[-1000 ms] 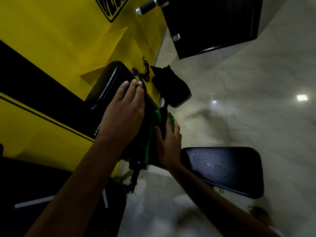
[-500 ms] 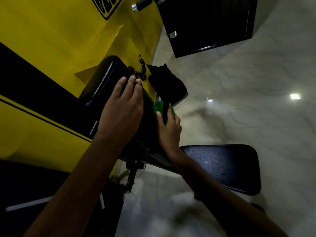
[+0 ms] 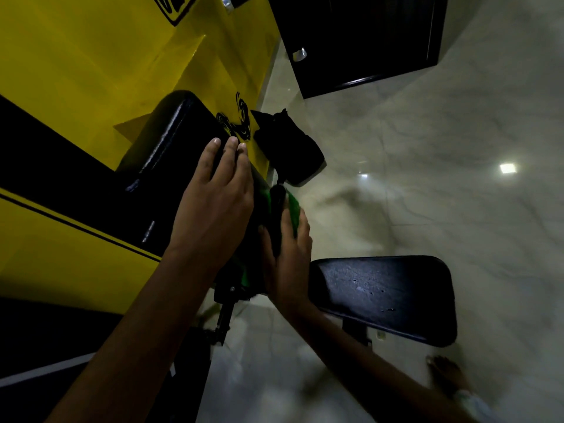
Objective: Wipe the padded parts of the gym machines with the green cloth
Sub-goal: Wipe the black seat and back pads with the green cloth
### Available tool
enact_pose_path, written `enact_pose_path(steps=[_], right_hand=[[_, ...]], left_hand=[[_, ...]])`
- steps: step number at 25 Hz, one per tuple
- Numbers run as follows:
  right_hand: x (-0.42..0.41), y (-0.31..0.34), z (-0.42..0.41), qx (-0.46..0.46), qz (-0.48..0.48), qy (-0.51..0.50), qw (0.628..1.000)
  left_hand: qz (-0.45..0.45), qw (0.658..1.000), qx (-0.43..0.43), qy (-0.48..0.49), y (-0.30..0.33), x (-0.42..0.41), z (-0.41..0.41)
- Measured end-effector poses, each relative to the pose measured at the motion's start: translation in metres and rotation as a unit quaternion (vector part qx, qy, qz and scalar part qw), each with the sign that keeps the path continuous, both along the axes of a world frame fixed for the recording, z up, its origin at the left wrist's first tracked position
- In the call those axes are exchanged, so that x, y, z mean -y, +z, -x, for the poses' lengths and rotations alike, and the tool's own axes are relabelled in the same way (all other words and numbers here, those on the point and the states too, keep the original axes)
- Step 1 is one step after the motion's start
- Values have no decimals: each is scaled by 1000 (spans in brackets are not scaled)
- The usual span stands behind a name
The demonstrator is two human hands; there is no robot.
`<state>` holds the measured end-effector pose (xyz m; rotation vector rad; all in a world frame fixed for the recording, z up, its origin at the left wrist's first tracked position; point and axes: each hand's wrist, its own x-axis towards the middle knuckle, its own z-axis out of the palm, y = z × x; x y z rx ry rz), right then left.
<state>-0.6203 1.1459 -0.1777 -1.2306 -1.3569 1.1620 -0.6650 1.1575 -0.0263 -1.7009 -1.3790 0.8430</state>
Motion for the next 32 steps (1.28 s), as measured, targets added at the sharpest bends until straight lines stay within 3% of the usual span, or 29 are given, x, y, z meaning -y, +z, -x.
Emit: enact_pose_path(steps=[5, 9, 11, 14, 18, 22, 23, 27, 32], right_hand=[[-38, -29, -2, 35, 201, -5, 979], [2, -17, 3, 7, 50, 4, 999], [2, -35, 2, 3, 69, -10, 998], [-26, -51, 1, 24, 182, -10, 983], [6, -47, 7, -9, 34, -19, 999], [-27, -77, 2, 14, 205, -10, 979], [-31, -75, 1, 16, 204, -4, 979], [-4, -74, 8, -19, 55, -8, 998], [-44, -98, 0, 17, 210, 1, 978]], left_hand=[[4, 1000, 6, 6, -2, -2, 1], [34, 999, 0, 22, -11, -4, -3], [34, 999, 4, 22, -13, -4, -1], [48, 998, 11, 38, -17, -5, -2], [56, 998, 14, 39, -28, -6, -6], [65, 997, 9, 50, -33, -6, -8], [69, 996, 11, 52, -35, -6, -8], [86, 994, 22, 57, -49, -5, -11], [87, 994, 16, 64, -65, -2, -9]])
